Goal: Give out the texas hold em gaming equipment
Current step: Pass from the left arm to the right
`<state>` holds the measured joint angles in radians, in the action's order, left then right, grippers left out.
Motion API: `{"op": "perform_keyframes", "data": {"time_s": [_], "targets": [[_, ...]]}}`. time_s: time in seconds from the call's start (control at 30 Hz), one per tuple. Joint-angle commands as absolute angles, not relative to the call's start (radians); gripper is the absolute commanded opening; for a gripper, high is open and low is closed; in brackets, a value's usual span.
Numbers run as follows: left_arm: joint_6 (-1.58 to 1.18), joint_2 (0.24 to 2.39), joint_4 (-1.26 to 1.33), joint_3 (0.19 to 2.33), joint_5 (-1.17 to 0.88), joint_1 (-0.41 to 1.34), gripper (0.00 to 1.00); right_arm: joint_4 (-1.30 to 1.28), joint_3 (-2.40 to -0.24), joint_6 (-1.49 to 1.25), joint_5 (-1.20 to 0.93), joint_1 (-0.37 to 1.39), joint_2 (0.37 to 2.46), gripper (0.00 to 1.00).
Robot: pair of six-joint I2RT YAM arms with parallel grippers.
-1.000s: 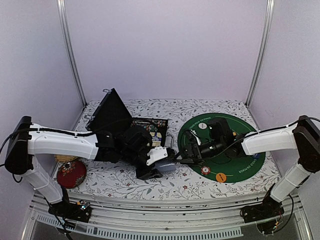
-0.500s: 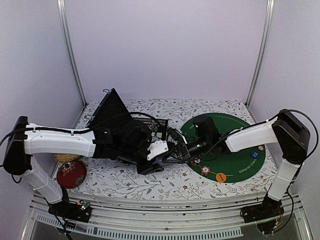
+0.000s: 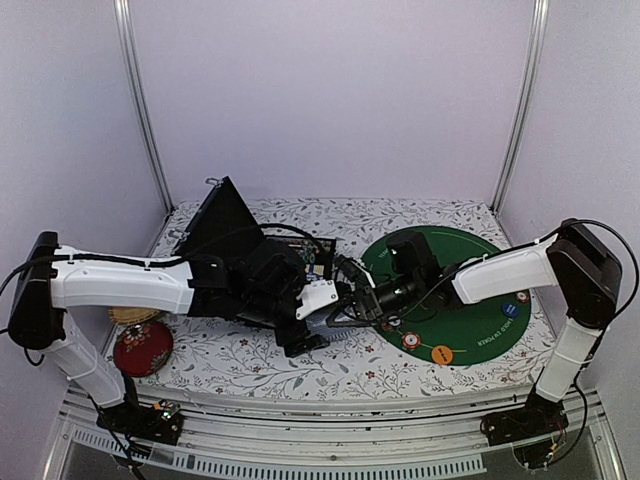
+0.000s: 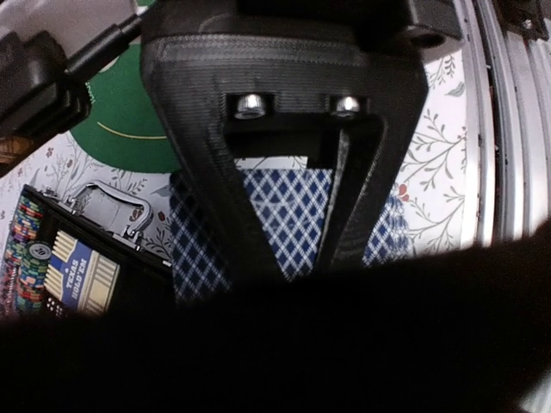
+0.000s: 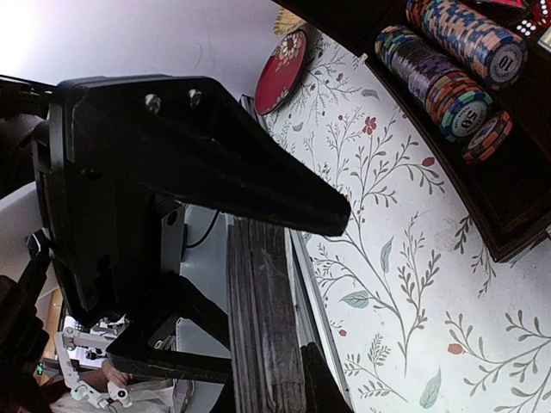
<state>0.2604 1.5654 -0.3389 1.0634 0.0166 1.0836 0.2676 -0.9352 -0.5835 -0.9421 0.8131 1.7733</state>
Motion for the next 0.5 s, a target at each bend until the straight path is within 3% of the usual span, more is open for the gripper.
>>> {"op": "perform_keyframes", "data": {"time_s": [0.0,0.37,0.47], "targets": [[0.293,1.591,-0.286,1.047,0.050,1.080,0.93,0.253,-0.926,-0.562,-0.959,0.824,1.725,0.02],[0.316,1.628,-0.253,1.049,0.021,1.072,0.91,0.255,-0.940,-0.569,-0.968,0.831,1.714,0.02],[0.316,1.621,-0.256,1.048,0.017,1.070,0.84,0.248,-0.938,-0.571,-0.952,0.830,1.710,0.02]]}}
